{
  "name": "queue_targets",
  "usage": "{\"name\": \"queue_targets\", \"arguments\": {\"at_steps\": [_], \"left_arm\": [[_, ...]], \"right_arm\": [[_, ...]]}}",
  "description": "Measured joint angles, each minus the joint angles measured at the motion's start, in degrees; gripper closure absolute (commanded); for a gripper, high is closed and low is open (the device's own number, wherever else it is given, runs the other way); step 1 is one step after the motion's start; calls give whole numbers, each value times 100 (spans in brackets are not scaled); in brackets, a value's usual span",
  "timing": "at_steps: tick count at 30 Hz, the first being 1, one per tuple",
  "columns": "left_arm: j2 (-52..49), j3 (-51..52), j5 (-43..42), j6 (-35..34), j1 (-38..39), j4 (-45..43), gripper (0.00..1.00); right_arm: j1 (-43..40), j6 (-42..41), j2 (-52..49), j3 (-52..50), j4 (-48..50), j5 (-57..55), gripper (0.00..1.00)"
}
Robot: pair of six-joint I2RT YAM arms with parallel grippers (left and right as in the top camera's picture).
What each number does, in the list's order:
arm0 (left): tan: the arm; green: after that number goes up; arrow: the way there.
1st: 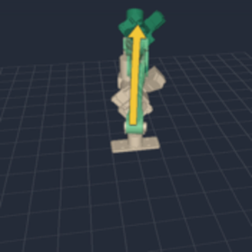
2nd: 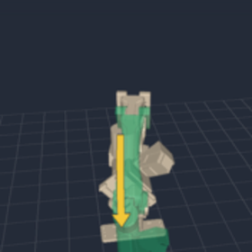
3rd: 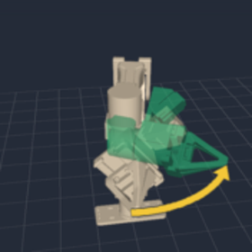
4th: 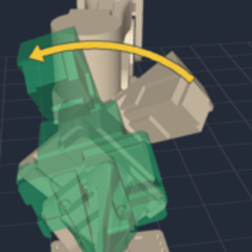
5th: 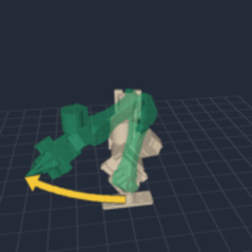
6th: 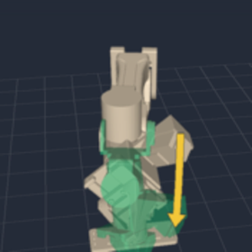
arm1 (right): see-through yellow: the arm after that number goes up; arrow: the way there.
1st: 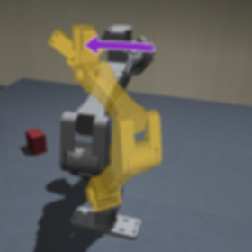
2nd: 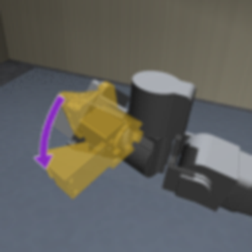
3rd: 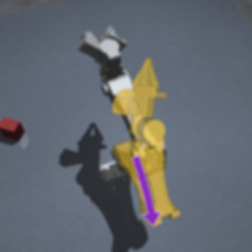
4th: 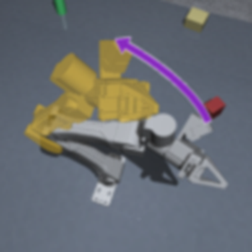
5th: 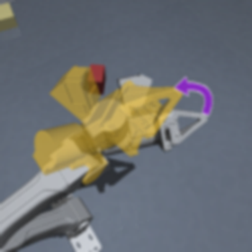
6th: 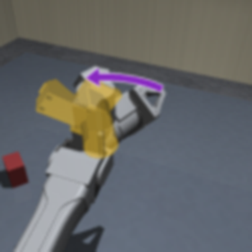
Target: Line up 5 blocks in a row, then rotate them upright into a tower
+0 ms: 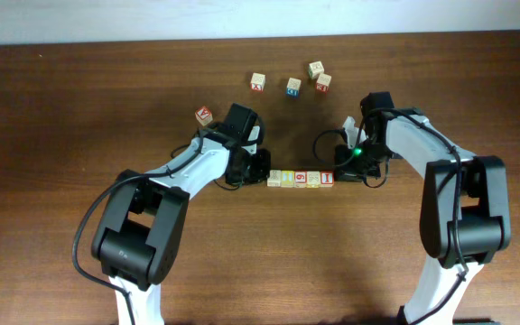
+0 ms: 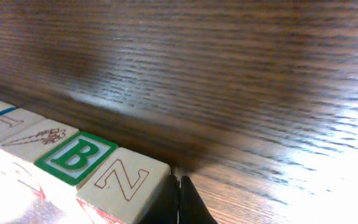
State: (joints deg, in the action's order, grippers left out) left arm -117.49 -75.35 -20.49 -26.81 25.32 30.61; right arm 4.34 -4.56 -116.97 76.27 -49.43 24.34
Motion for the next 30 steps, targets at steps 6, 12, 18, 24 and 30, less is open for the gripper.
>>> {"name": "queue_targets", "arguments": {"at_steps": [6,12,18,24,30], "left_arm": [[0,-144,208,116,-243,435,100],[0,-149,-621,627,-420,409,100],[0,-149,-1064,730,-538,433,100],[0,-149,-1062,708,-345,424,100],[0,-149,-1064,638,-348,407,100]], "right_arm": [[22,0,0,0,44,125,96],[-282,37,0,0,-177,212,96],[-389,50,0,0,-223,280,96],[-389,94,0,0,-286,350,96],[-1095,1104,0,-22,-492,1419,96]]}}
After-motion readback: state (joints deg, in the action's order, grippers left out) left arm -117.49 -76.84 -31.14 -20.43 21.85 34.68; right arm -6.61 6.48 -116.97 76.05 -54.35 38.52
